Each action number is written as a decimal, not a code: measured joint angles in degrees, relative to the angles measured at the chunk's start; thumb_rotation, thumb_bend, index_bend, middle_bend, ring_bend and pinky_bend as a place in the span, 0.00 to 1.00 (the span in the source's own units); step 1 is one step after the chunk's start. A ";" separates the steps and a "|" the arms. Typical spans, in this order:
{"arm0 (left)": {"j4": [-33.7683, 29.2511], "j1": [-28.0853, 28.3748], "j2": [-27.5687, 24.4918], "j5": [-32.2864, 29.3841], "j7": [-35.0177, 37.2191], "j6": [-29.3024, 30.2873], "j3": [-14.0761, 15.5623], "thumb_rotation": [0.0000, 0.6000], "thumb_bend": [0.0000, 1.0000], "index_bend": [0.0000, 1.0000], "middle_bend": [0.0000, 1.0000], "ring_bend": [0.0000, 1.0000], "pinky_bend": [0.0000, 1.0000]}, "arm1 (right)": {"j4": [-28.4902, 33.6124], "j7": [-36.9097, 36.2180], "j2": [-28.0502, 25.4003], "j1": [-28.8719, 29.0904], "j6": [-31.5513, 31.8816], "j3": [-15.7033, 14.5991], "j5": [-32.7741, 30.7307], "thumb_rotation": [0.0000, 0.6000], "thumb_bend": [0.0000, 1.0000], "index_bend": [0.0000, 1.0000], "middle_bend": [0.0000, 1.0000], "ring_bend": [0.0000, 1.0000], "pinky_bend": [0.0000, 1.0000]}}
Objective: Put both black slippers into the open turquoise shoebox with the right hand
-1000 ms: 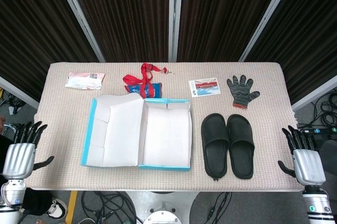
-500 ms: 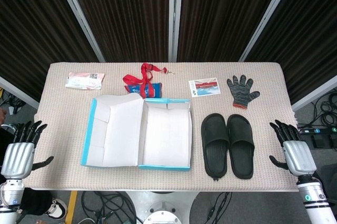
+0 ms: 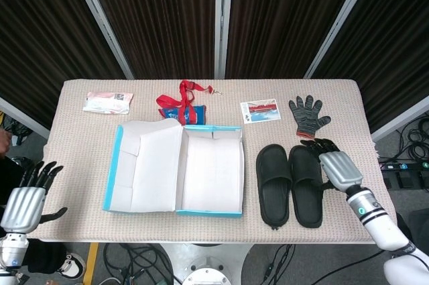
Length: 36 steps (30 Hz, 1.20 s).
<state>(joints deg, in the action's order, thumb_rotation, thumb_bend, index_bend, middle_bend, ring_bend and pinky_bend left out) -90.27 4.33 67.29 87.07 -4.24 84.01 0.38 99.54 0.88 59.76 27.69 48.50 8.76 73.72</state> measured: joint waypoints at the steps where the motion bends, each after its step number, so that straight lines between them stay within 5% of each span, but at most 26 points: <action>1: 0.01 -0.16 -0.23 0.13 0.36 0.12 0.16 1.00 0.06 0.13 0.08 0.00 0.06 | 0.21 1.24 0.19 1.23 -1.58 0.19 -2.09 1.00 0.10 0.00 0.10 0.00 0.00; 8: 1.21 -0.95 -0.58 -0.10 2.45 0.74 0.37 1.00 0.06 0.13 0.08 0.00 0.06 | 1.57 11.01 1.89 11.13 -9.37 0.05 -20.95 1.00 0.07 0.00 0.12 0.00 0.00; 18: 3.24 -1.41 -0.97 0.36 6.52 1.26 0.48 1.00 0.06 0.13 0.08 0.00 0.06 | 2.13 24.33 6.73 27.18 -9.91 -6.08 -47.27 1.00 0.05 0.01 0.13 0.00 0.00; 24: 4.51 -1.48 -1.00 0.91 9.02 1.24 0.70 1.00 0.06 0.13 0.08 0.00 0.05 | 0.40 27.94 10.52 33.30 -8.89 -9.61 -54.99 1.00 0.04 0.00 0.07 0.00 0.00; 36: 6.61 -1.52 -0.69 0.19 12.01 0.11 0.68 1.00 0.06 0.13 0.08 0.00 0.05 | -2.11 29.59 13.61 37.00 -6.15 -12.52 -60.78 1.00 0.05 0.00 0.10 0.00 0.00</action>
<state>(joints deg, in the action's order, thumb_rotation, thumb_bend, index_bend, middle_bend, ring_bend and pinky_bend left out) -83.66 2.81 66.60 87.26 7.77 84.12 1.06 97.42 30.48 73.37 64.69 42.35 -3.75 12.94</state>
